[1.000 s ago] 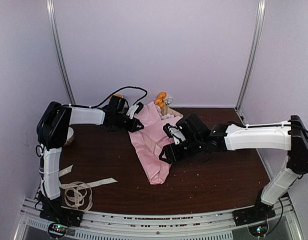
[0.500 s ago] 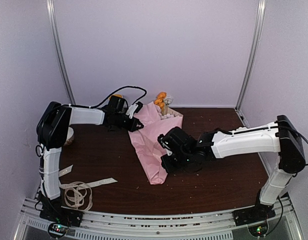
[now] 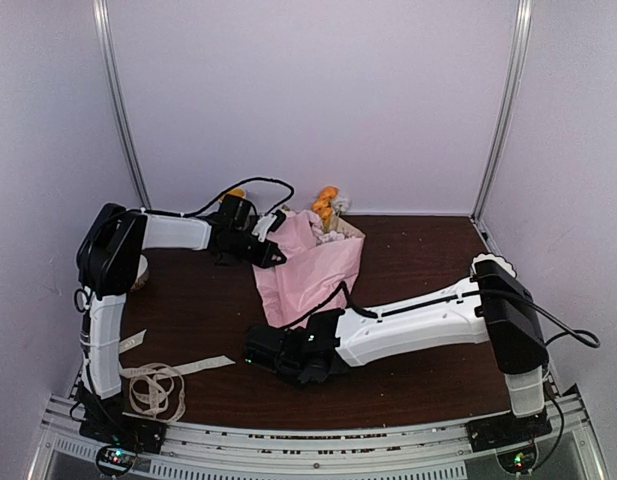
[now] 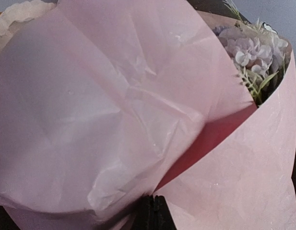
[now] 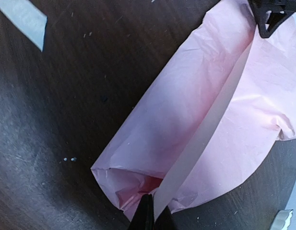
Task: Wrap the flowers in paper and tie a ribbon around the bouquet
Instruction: Fold the two-thirds-folded wrapping paper at the center of the board.
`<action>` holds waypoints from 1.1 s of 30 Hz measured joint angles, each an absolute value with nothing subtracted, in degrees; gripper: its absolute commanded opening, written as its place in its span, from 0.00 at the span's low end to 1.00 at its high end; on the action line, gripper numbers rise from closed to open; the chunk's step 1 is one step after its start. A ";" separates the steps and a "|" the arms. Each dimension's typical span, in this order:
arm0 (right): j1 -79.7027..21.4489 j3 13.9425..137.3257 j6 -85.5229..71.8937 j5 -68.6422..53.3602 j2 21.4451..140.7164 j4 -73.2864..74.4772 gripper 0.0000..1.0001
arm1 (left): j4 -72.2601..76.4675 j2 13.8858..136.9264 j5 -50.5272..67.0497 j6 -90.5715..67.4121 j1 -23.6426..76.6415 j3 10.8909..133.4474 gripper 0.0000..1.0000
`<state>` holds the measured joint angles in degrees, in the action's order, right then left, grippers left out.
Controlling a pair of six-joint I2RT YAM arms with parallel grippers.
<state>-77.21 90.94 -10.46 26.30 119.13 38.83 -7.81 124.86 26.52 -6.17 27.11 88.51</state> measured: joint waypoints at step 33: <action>-77.89 94.35 -2.70 27.92 123.57 43.66 0.00 | 8.14 109.93 46.00 -20.60 29.28 65.56 0.05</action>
<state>-77.89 94.35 -2.70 27.92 123.57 43.66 8.14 109.93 46.00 -20.60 29.28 65.56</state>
